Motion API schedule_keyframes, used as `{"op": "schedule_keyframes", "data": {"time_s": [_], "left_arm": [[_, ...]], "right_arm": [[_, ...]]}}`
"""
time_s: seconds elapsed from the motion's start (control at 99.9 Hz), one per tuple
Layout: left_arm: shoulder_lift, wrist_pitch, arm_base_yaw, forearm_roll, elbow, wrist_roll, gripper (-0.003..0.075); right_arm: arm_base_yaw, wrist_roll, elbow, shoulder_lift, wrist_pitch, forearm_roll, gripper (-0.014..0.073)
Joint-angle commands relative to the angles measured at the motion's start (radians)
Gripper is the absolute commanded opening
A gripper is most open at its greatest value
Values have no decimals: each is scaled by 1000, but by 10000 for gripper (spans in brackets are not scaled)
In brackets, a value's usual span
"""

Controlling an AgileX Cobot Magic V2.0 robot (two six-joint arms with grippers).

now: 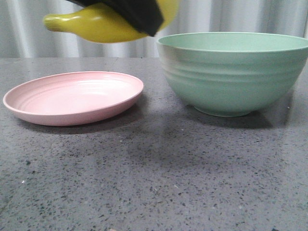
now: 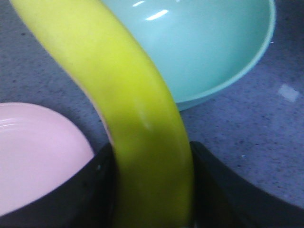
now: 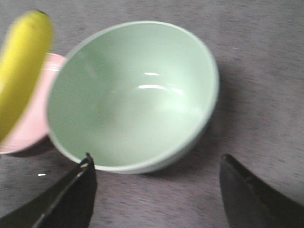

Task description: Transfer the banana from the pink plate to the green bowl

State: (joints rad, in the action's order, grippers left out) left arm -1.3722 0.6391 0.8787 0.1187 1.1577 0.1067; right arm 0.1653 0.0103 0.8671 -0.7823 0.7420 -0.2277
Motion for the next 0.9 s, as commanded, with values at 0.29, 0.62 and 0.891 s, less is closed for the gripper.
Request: {"op": "schedule_keyframes", "data": {"time_s": [0.29,0.62,0.891], "left_arm": [[1,-81,155,28,38,4,225],[1,-92,158,37,38,4,225],[1,-94,158,37,38,4,253]], "right_arm": [[112,-10,190,-286,-86,-339,487],[112,-10,214,-446,-98,-414,471],[112,-10,214,-455,-107,-415,311]]}}
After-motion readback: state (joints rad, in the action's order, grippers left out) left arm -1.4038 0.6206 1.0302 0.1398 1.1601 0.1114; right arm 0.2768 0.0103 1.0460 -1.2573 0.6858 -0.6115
